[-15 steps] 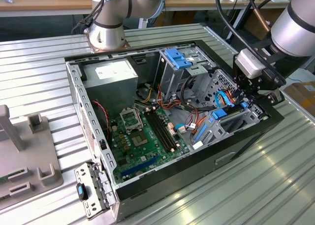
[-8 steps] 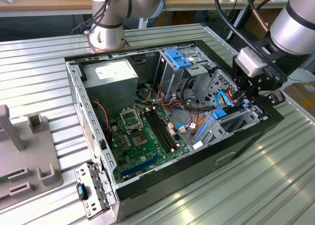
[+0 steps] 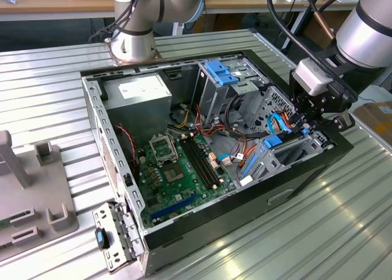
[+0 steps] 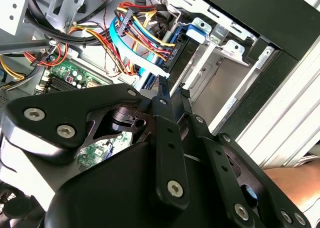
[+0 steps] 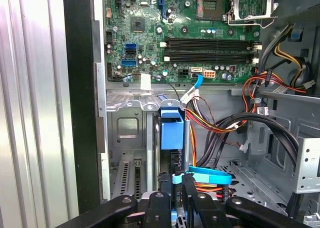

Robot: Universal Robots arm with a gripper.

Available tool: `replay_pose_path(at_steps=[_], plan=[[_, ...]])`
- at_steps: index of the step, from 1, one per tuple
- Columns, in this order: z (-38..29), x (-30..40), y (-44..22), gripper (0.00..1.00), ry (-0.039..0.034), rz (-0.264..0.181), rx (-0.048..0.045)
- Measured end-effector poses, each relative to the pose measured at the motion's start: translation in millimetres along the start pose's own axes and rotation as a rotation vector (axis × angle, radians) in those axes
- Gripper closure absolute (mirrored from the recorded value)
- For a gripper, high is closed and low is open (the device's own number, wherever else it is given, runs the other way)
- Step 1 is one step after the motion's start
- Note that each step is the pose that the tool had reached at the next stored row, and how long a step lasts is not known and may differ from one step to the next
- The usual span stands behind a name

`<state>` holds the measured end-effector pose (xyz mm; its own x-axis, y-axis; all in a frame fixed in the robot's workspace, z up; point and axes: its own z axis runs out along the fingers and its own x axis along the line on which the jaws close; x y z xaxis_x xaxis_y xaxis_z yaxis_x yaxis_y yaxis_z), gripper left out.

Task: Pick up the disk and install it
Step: 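Insert the second disk wire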

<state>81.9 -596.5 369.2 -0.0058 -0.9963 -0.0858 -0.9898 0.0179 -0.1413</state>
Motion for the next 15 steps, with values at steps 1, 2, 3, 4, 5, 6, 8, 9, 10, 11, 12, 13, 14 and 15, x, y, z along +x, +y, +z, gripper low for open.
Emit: replay_pose_path(at_steps=[1,2,3,4,5,6,8,9,10,11,12,13,14,15], plan=[[0.0,0.0,0.0,0.76,0.0001,0.0,-0.0001],[0.0,0.0,0.0,0.76,0.0001,0.0,-0.0001],[0.0,0.0,0.0,0.76,0.0,0.0,-0.0002],[0.0,0.0,0.0,0.76,0.0,0.0,-0.0002],[0.0,0.0,0.0,0.76,0.0,0.0,-0.0002],[0.0,0.0,0.0,0.76,0.0,0.0,-0.0002],[0.0,0.0,0.0,0.76,0.0,0.0,-0.0003],[0.0,0.0,-0.2,0.76,0.0003,0.0,-0.0004],[0.1,0.0,-0.2,0.76,0.0022,0.001,-0.0005],[0.1,-0.2,-0.6,0.76,0.0046,0.002,-0.0015],[0.1,-0.4,-1.0,0.76,0.0066,0.002,-0.0026],[0.3,-0.7,-1.8,0.76,0.0083,0.003,-0.0035],[0.7,-2.6,-3.9,0.76,0.0143,0.005,-0.0055],[1.4,-6.5,-6.0,0.76,0.0177,0.01,-0.0175]])
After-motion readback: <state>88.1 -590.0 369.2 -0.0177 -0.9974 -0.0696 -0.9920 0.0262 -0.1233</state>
